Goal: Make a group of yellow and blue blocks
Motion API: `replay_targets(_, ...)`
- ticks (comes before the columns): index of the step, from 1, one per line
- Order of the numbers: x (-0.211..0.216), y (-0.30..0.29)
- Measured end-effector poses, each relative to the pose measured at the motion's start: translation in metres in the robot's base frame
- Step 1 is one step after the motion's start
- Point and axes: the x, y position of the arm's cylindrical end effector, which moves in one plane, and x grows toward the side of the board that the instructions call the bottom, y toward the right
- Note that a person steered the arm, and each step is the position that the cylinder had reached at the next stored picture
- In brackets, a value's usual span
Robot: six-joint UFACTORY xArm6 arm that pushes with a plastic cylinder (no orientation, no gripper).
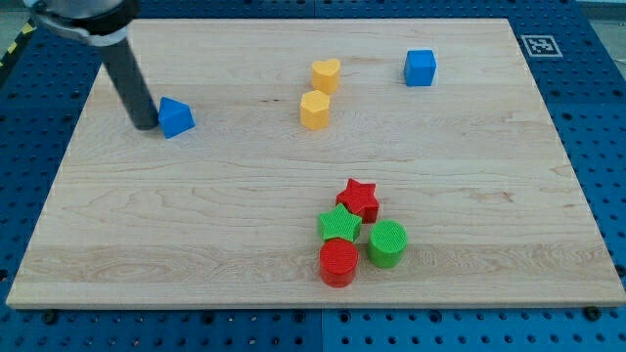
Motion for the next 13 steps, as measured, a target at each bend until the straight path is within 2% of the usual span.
replay_targets(2, -0.002, 0.111)
replay_targets(3, -0.002, 0.107)
replay_targets(4, -0.031, 0.06)
replay_targets(5, -0.108, 0.065)
replay_targets(6, -0.161, 0.145)
replay_targets(7, -0.168, 0.235)
replay_targets(8, -0.162, 0.324)
replay_targets(9, -0.125, 0.392)
replay_targets(10, -0.096, 0.414)
replay_targets(11, -0.096, 0.407)
replay_targets(13, -0.096, 0.359)
